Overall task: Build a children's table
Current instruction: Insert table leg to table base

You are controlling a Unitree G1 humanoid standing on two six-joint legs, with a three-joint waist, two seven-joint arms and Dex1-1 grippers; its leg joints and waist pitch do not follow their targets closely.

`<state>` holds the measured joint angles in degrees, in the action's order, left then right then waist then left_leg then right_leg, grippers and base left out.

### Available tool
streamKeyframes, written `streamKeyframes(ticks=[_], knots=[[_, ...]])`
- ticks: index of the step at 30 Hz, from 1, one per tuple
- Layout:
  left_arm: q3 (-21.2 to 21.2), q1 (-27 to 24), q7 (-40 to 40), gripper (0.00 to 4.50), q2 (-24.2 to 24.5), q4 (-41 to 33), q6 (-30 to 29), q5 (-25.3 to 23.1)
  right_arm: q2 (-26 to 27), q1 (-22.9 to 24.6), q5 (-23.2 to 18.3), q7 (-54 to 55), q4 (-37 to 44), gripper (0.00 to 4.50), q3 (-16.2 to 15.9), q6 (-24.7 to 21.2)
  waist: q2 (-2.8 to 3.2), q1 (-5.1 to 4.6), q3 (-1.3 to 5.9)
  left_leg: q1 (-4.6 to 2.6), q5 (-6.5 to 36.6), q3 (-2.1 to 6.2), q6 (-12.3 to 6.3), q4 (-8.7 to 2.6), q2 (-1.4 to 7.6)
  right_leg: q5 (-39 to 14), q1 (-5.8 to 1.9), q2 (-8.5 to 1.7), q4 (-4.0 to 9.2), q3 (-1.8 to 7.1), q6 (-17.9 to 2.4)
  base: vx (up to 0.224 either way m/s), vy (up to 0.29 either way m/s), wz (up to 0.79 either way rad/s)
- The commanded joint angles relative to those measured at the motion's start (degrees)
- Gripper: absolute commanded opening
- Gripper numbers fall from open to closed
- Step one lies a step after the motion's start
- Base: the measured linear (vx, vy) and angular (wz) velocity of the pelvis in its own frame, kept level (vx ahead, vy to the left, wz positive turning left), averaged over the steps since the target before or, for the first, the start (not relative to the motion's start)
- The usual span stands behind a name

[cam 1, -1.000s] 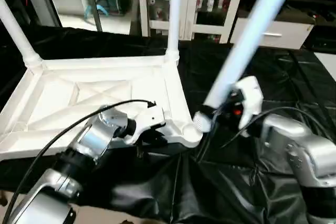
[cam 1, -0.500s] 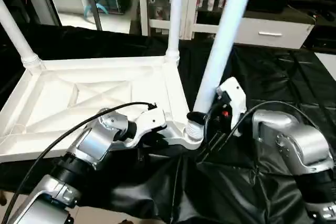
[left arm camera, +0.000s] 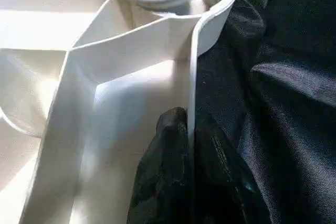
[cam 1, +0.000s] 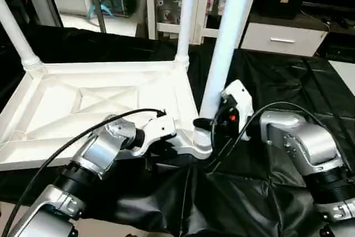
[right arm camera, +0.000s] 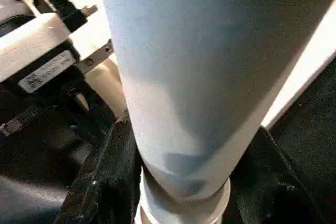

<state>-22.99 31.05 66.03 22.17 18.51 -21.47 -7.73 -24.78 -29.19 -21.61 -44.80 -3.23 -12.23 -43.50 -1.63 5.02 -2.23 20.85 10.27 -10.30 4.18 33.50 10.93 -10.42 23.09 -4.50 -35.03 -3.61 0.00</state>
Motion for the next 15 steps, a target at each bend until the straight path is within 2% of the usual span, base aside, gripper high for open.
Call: streamKeyframes(ticks=[1,5,7,12,15], knots=[[-0.4,-1.9,-0.8,0.0,-1.0,1.5,-0.7,1.3,-0.5,0.0,0.9,-1.1,-1.5,1.89,-2.0,-1.1,-1.16,0.47,2.97,-0.42,9.8,0.64,-1.0,-3.91,2.18,-15.1,-2.6,-4.08,4.19,2.62,-9.4,0.0,0.0,0.0],[-0.7,-1.9,-0.7,0.0,-0.8,1.5,-0.4,1.2,-0.8,-0.5,2.6,-1.5,-3.1,1.89,-3.7,-0.5,-1.45,0.41,2.97,-0.4,10.1,0.63,-0.81,-3.93,2.21,-15.8,-2.51,-4.06,4.27,2.6,-9.2,0.0,0.0,0.0],[-0.8,-1.9,-0.7,0.0,-0.8,1.4,-0.4,1.2,-0.8,-0.6,2.8,-1.5,-3.4,1.89,-3.9,-0.4,-1.31,0.41,2.92,-0.46,10.8,0.65,-0.64,-3.98,2.19,-16.6,-2.45,-4.07,4.39,2.6,-9.0,0.0,0.0,0.0],[-1.0,-1.9,-0.5,0.0,-0.7,1.6,0.0,1.0,-0.1,-0.8,4.0,-1.6,-5.5,1.89,-4.4,0.9,-1.45,0.31,2.92,-0.58,12.4,0.73,0.02,-4.13,2.18,-17.1,-2.41,-4.03,4.48,2.64,-8.8,0.0,0.0,0.0],[-1.1,-1.8,-0.4,0.0,-0.6,1.6,0.1,1.0,0.0,-0.8,4.5,-2.0,-6.7,1.88,-5.2,1.1,-1.49,0.26,2.84,-0.79,14.5,0.8,0.44,-4.25,2.19,-19.2,-2.3,-4.08,4.8,2.64,-8.4,0.0,0.0,0.0]])
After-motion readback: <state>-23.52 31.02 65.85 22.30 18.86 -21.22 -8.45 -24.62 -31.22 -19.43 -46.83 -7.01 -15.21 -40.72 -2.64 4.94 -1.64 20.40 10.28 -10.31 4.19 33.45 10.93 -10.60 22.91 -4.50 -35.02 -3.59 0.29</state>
